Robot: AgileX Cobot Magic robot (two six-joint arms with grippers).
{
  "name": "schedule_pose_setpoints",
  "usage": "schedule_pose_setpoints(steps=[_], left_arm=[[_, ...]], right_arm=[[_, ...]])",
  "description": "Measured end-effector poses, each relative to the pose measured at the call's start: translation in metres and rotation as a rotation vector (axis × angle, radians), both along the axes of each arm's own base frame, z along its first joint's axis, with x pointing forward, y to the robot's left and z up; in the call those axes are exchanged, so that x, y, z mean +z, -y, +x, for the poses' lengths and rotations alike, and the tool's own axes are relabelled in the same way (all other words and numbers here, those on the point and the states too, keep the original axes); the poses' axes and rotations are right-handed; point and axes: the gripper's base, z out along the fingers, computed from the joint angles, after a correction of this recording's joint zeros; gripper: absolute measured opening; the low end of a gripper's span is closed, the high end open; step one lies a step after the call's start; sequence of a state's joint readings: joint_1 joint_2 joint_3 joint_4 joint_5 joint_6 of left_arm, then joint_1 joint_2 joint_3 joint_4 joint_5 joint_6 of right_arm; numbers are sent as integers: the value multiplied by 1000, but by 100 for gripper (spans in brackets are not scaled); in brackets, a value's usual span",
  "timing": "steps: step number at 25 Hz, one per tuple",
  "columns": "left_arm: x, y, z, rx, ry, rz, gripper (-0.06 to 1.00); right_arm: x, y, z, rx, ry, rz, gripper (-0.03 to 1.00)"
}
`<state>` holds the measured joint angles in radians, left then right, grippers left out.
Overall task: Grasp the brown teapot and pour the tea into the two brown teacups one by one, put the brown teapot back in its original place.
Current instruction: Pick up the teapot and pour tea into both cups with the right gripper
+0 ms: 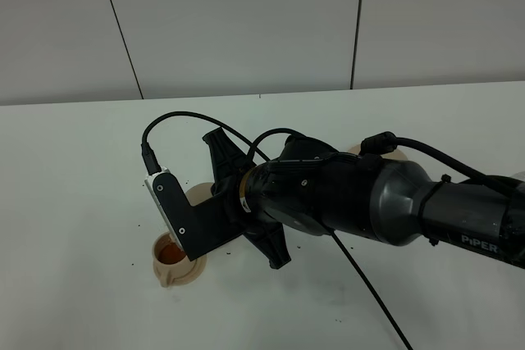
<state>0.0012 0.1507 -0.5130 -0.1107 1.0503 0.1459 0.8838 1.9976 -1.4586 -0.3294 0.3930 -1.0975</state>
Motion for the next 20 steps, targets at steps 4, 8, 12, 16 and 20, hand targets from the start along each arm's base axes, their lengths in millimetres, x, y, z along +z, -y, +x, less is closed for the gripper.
schedule_pose_setpoints(steps=[4,8,12,16,20], left_arm=[[0,0,0,0,0,0,23],[0,0,0,0,0,0,23],[0,0,0,0,0,0,23],[0,0,0,0,0,0,23],[0,0,0,0,0,0,23]], right_arm=[[0,0,0,1,2,-2,10],[0,0,0,2,3,-3,10],[0,0,0,2,3,-3,10],[0,0,0,2,4,-3,10],[0,0,0,2,4,-3,10]])
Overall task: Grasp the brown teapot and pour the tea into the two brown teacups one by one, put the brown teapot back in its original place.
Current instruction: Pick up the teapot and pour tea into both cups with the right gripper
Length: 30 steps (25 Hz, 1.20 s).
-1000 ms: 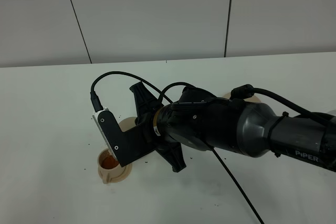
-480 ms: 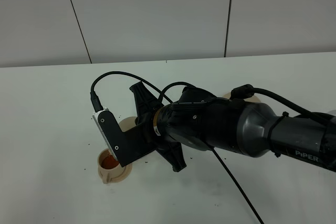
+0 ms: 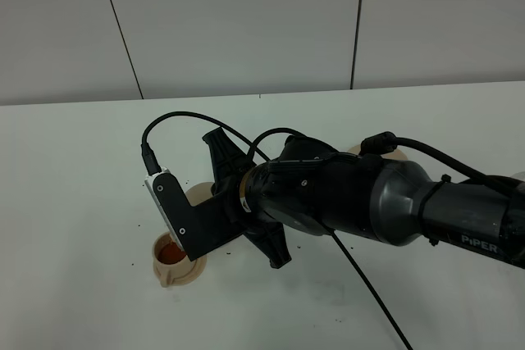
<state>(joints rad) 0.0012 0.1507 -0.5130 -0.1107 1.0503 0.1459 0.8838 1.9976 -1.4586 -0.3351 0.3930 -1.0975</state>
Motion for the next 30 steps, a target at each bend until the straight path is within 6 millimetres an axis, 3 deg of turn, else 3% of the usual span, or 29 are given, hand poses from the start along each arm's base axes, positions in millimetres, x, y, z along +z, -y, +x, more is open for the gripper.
schedule_pose_setpoints(steps=[30], left_arm=[[0,0,0,0,0,0,23]], right_arm=[[1,-1,0,-45,-25,42,10]])
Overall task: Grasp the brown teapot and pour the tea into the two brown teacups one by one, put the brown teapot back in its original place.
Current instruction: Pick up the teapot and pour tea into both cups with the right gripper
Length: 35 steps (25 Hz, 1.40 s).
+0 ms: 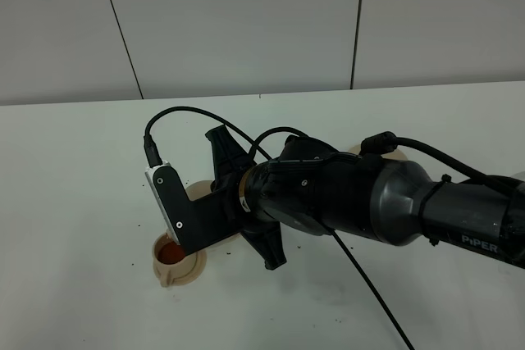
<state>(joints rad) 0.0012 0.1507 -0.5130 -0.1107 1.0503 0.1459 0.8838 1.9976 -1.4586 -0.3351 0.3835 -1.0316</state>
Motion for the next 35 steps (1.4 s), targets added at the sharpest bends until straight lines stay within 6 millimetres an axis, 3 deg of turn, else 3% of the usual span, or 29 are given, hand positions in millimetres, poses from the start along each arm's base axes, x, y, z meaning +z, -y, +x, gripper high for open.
schedule_pose_setpoints(steps=[35], left_arm=[[0,0,0,0,0,0,23]], right_arm=[[4,-2,0,-26,-28,30,10]])
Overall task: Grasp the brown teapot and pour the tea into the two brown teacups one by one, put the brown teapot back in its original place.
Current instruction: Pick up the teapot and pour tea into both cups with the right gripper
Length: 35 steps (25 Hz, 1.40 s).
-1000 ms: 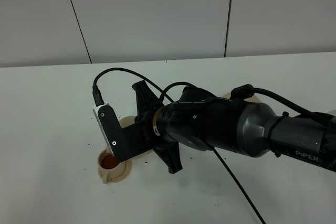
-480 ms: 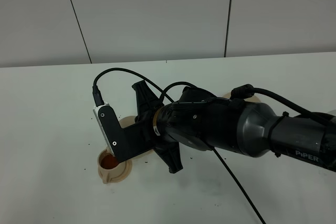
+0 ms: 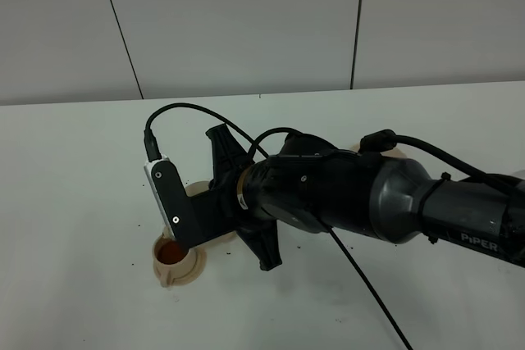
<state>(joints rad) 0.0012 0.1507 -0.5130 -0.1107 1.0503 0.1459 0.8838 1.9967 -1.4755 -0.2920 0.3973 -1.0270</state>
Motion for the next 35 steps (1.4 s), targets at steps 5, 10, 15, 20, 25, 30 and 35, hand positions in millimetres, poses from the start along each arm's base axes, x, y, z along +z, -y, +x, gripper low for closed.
schedule_pose_setpoints(steps=[5,10,15,20,25,30,35], left_arm=[[0,0,0,0,0,0,23],[0,0,0,0,0,0,23],[0,0,0,0,0,0,23],[0,0,0,0,0,0,23],[0,0,0,0,0,0,23],[0,0,0,0,0,0,23],[0,0,0,0,0,0,23]], right_arm=[[9,-3,2,-9,3,21,10],[8,-3,1,-29,-34,30,10],[7,-3,-1,-46,-65,52,10],[7,-4,-2,-61,-91,73,10],[6,-4,-3,-74,-118,76,10],[6,-2,-5,-89,-148,74,10],[22,4,-5,-111,-158,116,10]])
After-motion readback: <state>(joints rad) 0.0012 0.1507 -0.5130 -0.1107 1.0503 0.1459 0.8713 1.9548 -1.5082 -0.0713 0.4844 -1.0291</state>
